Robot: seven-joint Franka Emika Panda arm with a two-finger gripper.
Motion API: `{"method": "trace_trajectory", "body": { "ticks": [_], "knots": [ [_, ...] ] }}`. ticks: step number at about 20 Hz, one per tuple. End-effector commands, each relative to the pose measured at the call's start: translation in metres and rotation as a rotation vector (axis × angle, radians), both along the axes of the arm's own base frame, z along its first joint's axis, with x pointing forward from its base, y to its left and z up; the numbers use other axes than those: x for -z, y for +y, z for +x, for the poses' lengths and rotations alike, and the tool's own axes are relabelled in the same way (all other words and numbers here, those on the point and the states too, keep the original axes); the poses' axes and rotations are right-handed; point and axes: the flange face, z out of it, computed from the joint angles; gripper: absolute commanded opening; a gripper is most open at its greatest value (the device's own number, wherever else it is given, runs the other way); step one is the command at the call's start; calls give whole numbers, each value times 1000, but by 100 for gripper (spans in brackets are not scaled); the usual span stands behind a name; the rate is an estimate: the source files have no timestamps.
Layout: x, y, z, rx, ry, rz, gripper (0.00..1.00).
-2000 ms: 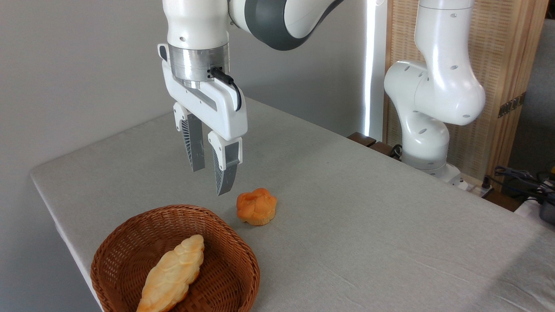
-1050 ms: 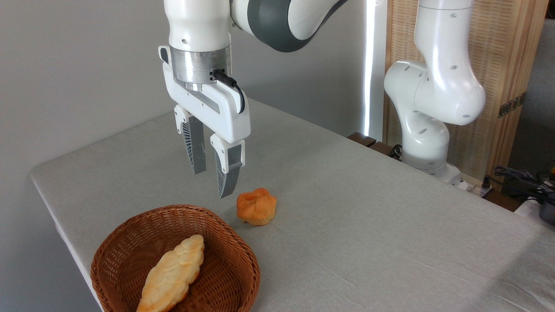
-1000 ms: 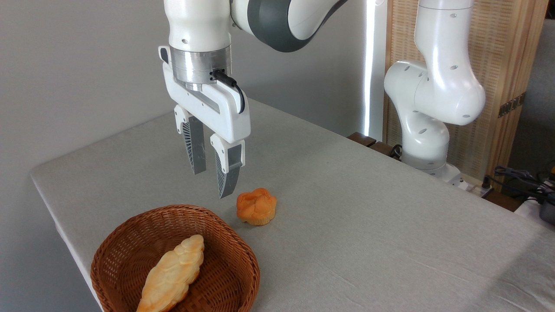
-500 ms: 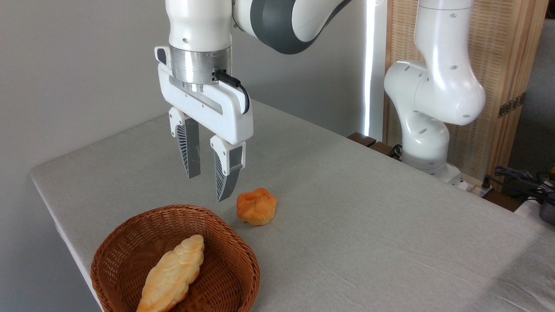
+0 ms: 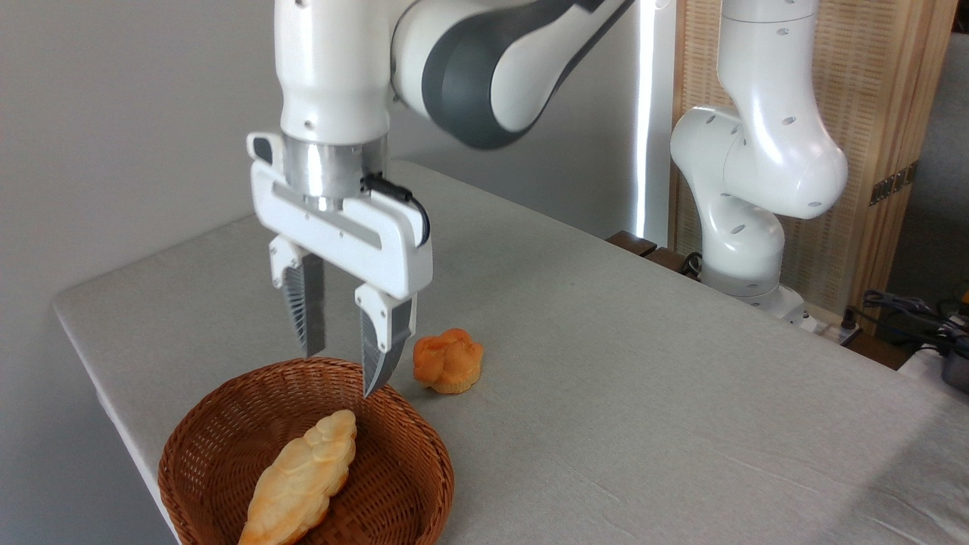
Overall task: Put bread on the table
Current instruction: 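Lower the open gripper down over the long bread roll in the basket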
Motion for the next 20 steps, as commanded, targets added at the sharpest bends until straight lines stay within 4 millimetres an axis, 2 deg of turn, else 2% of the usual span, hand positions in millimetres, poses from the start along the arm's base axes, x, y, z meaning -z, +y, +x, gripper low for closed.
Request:
{"method": "trace_trajectory", "body": {
  "ticks": [1,4,11,16,20],
  "knots": [
    [14,7,16,-164,-50,-31,100],
    [30,6,31,-273,-90,-77,100],
    [67,8,45,-284,-90,-61,100],
    [85,6,50,-253,-80,-20,100],
    [91,4,51,-239,-84,-5,100]
  ]
}}
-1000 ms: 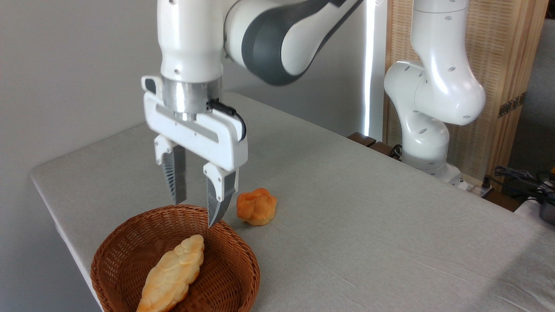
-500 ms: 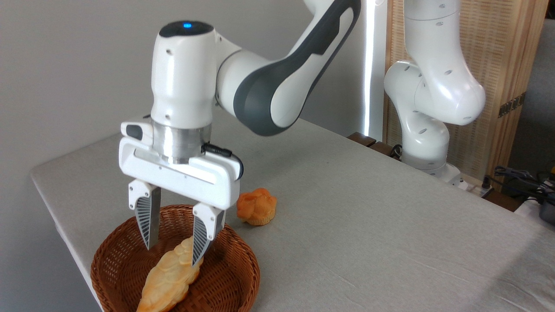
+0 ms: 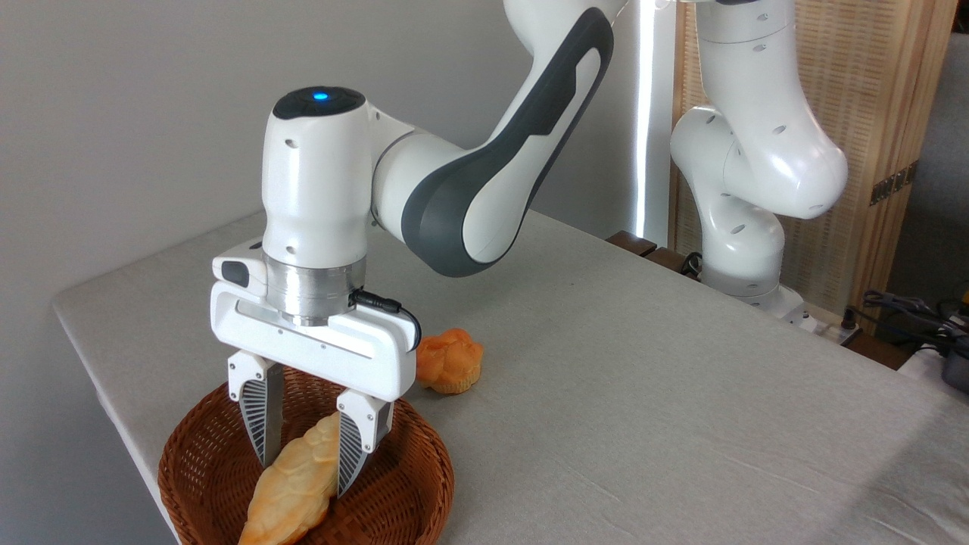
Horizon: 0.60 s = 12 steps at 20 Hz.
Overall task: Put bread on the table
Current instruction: 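Lower the open gripper down over the long bread roll in the basket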
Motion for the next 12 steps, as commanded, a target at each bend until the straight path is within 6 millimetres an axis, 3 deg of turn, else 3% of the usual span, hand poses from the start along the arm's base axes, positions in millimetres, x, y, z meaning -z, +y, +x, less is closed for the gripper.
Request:
{"method": "trace_trajectory", "body": {
  "ticks": [1,5,6,8,10,12],
  "knots": [
    [1,-2,3,24,-19,41,100],
    [7,-9,3,56,-12,72,99],
    [8,-10,3,64,-11,83,92],
    [8,-11,4,70,-12,87,77],
    [5,-12,4,83,-17,91,44],
    [3,-14,3,97,-21,94,28]
  ]
}}
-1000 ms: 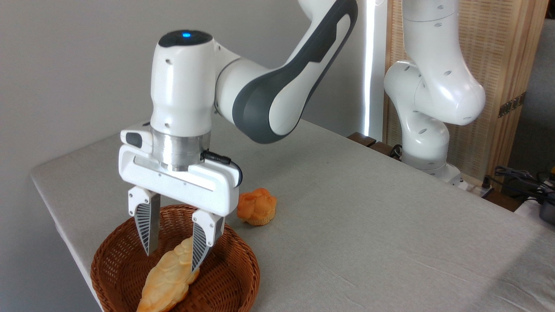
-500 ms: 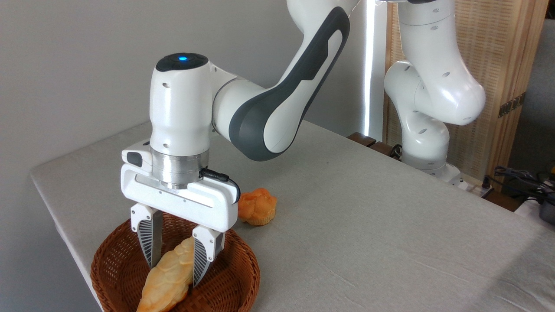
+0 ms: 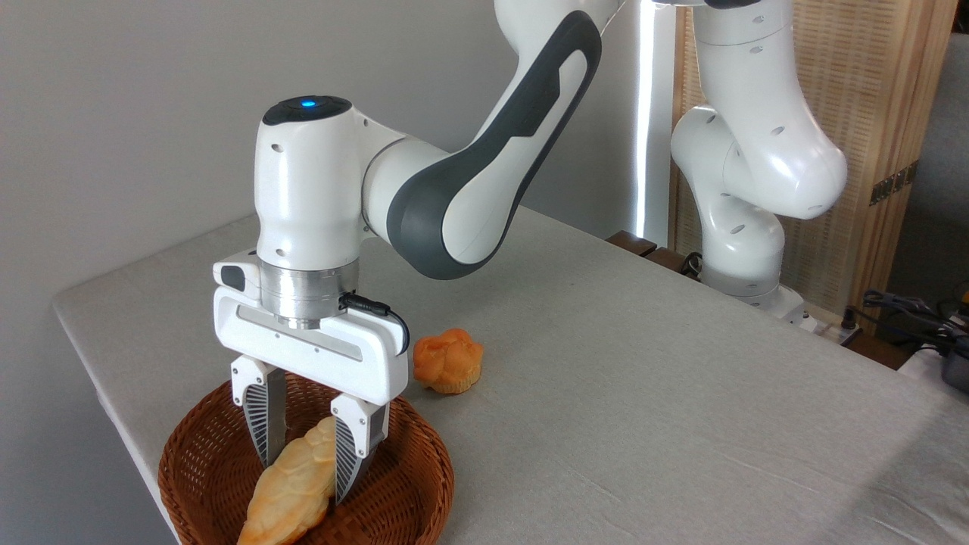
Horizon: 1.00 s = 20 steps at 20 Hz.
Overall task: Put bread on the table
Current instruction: 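Close the gripper on the long bread roll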
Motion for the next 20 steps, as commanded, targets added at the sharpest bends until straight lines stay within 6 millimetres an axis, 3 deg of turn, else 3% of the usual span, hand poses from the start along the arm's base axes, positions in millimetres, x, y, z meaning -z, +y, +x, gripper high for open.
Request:
{"method": "trace_trajectory", "body": {
  "ticks": [1,10,20],
  "knots": [
    [-6,-2,2,28,-24,15,28],
    [-10,-4,2,32,-30,14,28],
    [-68,-3,-17,46,-54,6,33]
  ]
}}
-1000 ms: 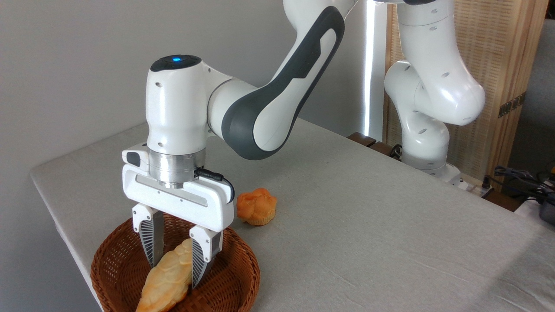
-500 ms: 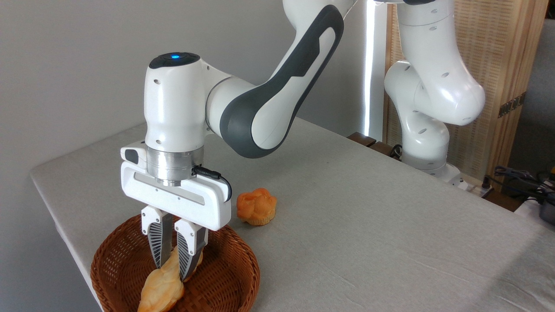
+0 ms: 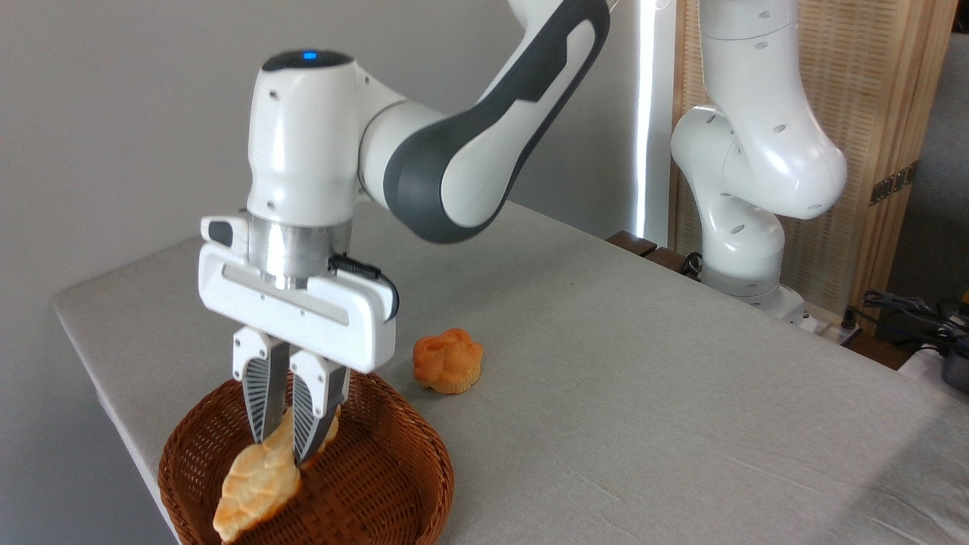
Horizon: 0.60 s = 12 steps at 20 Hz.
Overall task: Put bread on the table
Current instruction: 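Close the gripper on the long bread roll, then lift the bread roll out of the basket toward the orange bun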
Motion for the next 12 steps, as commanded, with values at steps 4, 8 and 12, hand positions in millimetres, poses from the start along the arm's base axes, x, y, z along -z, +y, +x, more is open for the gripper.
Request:
{"method": "trace_trajectory", "body": {
  "ticks": [4,8,12],
  "knots": [
    [-44,-2,-32,102,72,34,34],
    [-60,4,-50,189,133,56,36],
    [-68,10,-68,277,218,73,37]
  ]
}}
